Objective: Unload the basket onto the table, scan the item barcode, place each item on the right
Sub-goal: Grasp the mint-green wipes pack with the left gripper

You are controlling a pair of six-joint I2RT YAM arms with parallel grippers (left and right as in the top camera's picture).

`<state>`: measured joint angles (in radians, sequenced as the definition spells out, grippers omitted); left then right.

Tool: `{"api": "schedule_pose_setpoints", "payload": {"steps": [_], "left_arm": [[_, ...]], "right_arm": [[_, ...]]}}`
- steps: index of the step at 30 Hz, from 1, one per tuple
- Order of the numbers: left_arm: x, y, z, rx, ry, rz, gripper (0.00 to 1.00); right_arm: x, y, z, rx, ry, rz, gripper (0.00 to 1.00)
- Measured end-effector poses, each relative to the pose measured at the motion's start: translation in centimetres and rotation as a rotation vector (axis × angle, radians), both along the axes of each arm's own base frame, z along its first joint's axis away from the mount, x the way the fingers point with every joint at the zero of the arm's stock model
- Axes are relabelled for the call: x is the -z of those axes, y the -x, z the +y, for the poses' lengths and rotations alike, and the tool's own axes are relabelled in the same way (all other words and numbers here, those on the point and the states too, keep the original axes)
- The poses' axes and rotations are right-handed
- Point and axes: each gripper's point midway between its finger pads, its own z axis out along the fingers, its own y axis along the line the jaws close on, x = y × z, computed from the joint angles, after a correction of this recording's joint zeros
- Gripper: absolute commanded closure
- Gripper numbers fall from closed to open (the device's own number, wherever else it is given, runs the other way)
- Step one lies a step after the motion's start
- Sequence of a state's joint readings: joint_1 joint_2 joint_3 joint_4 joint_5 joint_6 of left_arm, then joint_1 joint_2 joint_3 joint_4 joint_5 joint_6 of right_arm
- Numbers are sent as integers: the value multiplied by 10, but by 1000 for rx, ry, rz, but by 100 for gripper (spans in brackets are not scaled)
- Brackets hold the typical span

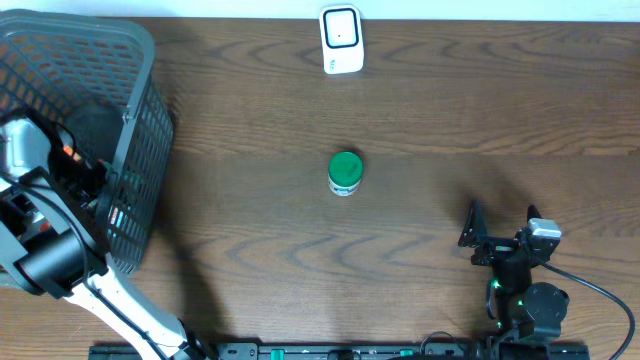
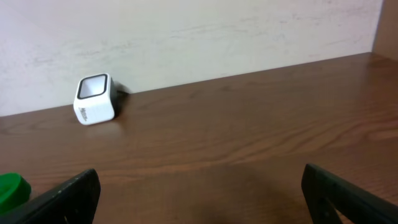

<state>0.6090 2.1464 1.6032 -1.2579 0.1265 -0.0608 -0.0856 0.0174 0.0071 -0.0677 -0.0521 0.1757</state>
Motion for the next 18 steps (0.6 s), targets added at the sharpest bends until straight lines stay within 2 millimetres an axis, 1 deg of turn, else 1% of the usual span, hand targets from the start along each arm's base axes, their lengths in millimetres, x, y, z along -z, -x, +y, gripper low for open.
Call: {"api": "schedule_pose_setpoints", "payload": {"steps": [1,2,12,14,17,18], "left_arm": [[3,3,-1,-4,1,10,91],[4,5,-3,-3,5,15,93],[-6,7,-5,0,21,35,93],[-15,4,-3,1,20,32,93],[-29,-8,5,2,-13,-15,93],[-37,-13,8,2,-33,-43,93]], "right_arm": [[0,0,0,0,0,0,1],[0,0,0,0,0,0,1],[0,0,4,-17,0,0,1],[0,0,4,-17,0,0,1],[0,0,4,-17,0,0,1],[0,0,4,-17,0,0,1]]}}
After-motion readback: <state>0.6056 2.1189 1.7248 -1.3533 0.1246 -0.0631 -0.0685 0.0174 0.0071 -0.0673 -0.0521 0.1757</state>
